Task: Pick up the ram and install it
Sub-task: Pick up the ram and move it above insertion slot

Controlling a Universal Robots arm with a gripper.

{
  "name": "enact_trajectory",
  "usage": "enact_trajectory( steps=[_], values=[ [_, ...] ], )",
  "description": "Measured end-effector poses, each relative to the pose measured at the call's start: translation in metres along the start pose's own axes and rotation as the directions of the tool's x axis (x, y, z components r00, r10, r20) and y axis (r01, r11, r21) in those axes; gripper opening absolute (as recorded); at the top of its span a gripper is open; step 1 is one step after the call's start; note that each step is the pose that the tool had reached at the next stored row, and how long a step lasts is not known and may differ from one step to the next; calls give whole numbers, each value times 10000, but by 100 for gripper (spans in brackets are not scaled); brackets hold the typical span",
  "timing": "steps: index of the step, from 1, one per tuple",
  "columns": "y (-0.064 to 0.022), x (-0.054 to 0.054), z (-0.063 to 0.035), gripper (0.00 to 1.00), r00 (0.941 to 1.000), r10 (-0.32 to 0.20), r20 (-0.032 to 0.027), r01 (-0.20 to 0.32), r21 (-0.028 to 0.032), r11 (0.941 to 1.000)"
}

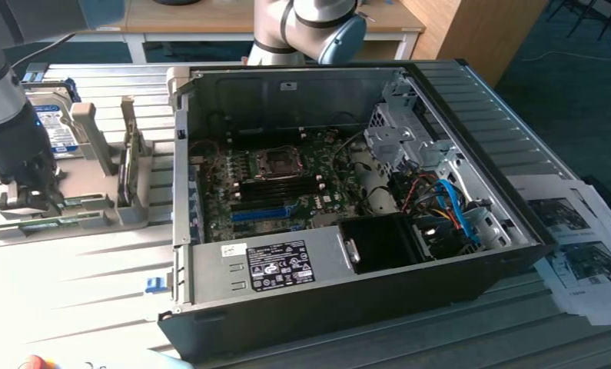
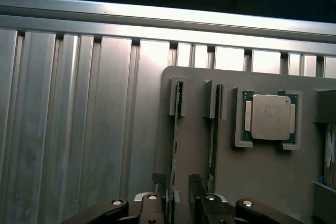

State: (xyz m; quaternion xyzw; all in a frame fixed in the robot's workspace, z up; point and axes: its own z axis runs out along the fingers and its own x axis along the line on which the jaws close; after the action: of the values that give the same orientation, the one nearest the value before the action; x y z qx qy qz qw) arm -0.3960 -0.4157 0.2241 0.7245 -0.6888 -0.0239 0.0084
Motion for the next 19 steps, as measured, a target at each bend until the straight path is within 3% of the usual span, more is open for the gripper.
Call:
enact_trajectory(
  steps=[19],
  values=[
    [-4,9,95,31,10000,1,0,-1,0,10000]
  ],
)
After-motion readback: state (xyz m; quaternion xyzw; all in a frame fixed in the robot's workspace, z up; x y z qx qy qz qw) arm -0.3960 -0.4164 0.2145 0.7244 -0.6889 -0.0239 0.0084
